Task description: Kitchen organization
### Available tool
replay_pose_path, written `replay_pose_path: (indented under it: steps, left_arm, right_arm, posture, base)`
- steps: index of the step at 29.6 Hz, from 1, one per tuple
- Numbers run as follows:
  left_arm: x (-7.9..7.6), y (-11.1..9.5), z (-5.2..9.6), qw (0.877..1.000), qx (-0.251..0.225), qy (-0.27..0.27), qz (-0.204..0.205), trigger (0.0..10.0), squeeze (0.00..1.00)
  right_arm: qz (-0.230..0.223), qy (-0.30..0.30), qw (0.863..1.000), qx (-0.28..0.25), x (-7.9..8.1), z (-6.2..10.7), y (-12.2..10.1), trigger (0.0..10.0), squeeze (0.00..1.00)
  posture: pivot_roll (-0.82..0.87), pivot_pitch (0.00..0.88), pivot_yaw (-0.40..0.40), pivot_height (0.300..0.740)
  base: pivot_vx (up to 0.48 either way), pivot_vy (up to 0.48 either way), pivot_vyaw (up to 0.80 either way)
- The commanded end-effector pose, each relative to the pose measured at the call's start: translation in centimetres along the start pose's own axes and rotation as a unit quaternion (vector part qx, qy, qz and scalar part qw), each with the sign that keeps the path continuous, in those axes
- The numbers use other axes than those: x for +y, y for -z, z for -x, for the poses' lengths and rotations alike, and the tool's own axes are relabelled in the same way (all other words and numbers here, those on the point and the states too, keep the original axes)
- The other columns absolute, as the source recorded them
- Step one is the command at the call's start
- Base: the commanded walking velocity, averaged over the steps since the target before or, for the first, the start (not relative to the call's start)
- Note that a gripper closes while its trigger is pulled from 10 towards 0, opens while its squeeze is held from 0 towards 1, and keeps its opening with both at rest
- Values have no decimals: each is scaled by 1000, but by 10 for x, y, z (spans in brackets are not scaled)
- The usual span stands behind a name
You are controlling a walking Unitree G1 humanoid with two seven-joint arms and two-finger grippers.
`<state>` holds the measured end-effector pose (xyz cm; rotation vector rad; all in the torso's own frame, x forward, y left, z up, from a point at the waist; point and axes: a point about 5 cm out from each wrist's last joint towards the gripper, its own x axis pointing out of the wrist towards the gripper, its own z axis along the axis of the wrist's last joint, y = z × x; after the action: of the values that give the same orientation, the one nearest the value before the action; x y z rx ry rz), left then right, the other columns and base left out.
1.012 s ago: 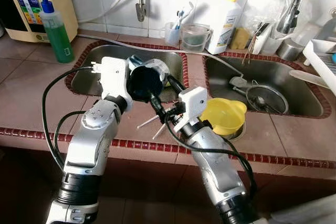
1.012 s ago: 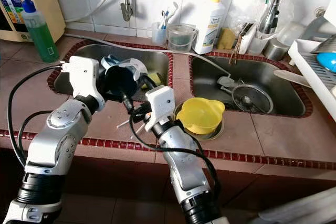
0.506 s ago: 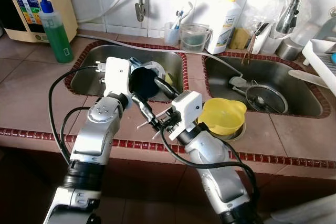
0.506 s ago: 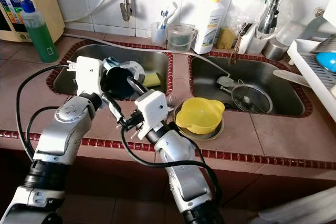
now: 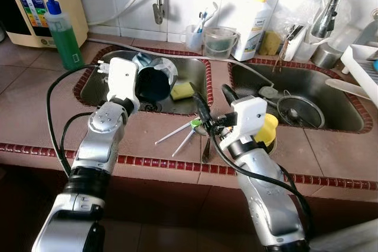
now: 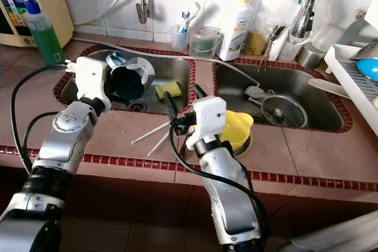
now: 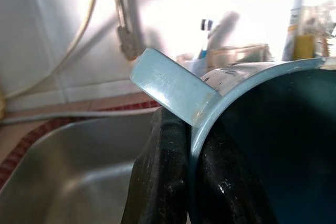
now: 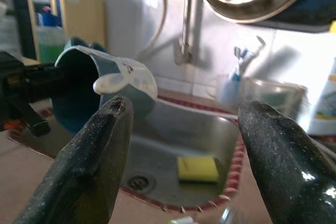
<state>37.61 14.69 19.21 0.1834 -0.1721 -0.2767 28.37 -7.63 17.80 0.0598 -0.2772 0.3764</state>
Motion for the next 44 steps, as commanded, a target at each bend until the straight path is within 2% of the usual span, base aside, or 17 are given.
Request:
replay_pose_path:
  steps: [1, 8, 17, 27, 44]
  left_arm:
    - [-4, -1, -5, 1000, -10, 21, -19, 10000, 0]
    - [-7, 11, -7, 999, -1, 45, -20, 10000, 0]
    - [-4, 19, -10, 996, 16, 78, -25, 10000, 0]
    - [-7, 17, -14, 995, 13, 96, -18, 10000, 0]
    - [-7, 17, -15, 994, 10, 104, -13, 10000, 0]
  right_arm:
    - [5, 21, 1000, 10, -6, 5, -2, 10000, 0]
    - [11, 36, 998, 45, -16, 12, 8, 10000, 0]
    - [-9, -17, 997, 68, -5, 25, 9, 10000, 0]
    - [-13, -31, 997, 75, 0, 31, 9, 10000, 0]
    - [-14, -34, 996, 78, 2, 33, 8, 10000, 0]
  posture:
    - [-80, 6, -52, 740]
    - [-81, 0, -52, 740]
    - [-93, 0, -44, 740]
    - [-101, 0, -39, 740]
    - [-104, 0, -35, 740]
  base:
    - [0, 0, 0]
    - [0, 0, 0]
    - [0, 0, 0]
    - [0, 0, 0]
    - [335, 0, 0]
